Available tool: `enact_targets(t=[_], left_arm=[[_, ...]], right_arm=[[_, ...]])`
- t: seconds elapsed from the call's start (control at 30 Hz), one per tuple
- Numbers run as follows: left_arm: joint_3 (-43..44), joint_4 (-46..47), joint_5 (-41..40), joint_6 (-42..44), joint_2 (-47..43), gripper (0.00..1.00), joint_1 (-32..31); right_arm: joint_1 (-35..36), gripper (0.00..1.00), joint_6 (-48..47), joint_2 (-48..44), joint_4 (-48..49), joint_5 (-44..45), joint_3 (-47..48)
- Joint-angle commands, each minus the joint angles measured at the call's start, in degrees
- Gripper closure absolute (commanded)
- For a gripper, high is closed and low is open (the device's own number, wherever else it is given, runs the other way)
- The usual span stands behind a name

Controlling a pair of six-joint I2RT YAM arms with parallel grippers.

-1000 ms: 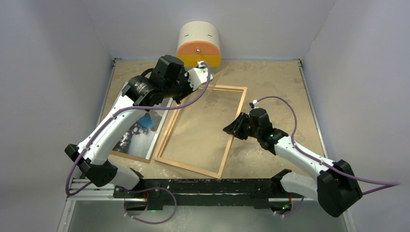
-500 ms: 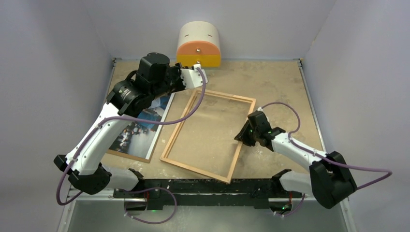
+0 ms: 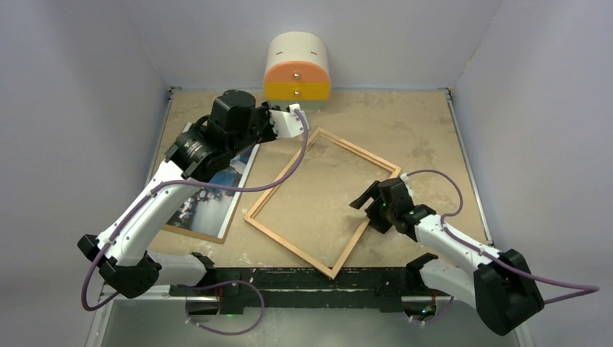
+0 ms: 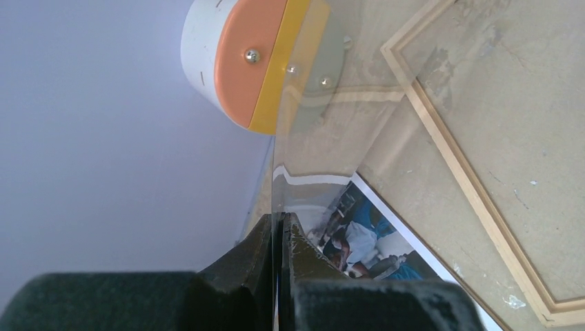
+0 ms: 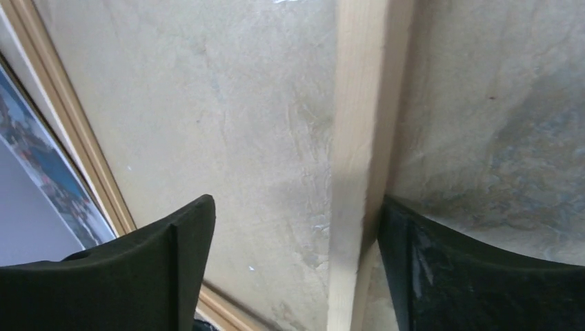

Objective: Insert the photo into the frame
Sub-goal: Place the photo frame at the center of the board.

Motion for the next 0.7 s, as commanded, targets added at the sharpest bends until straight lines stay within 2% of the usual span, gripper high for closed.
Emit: enact_targets(t=[0.0, 0.03, 0.13, 0.27, 0.37, 0.5, 0.57, 0.67], left_arm=[[-1.4, 6.3, -4.7, -0.7, -2.7, 1.00, -0.1], [-1.3, 6.5, -5.6, -0.9, -2.5, 1.00, -0.1], [-1.1, 7.0, -8.2, -1.3, -1.7, 1.00, -0.1], [0.1, 7.4, -10.3, -2.8, -1.1, 1.00, -0.1], [0.9, 9.9, -14.6, -2.6, -1.2, 1.00, -0.1], [0.5, 12.7, -20.0, -0.3, -2.2, 1.00, 0.1], [0.7, 12.8, -21.7, 0.6, -2.9, 1.00, 0.2], [1.8, 11.6, -23.6, 1.6, -3.8, 1.00, 0.4]], right_arm=[[0.1, 0.04, -4.6, -0.5, -9.5, -3.4, -0.7], [0.1, 0.02, -5.3, -1.7, -10.7, -4.7, -0.7], [0.1, 0.01, -8.2, -5.0, -14.8, -8.8, 0.4], [0.2, 0.01, -16.2, -6.2, -19.6, -13.6, 6.5], [0.6, 0.01, -27.4, 0.7, -21.7, -17.6, 16.0], [6.5, 0.01, -41.6, 12.9, -24.3, -11.3, 33.9], [9.4, 0.01, -50.3, 18.1, -20.4, -7.1, 39.6], [12.0, 0.01, -64.4, 24.9, -11.5, -6.8, 44.3]])
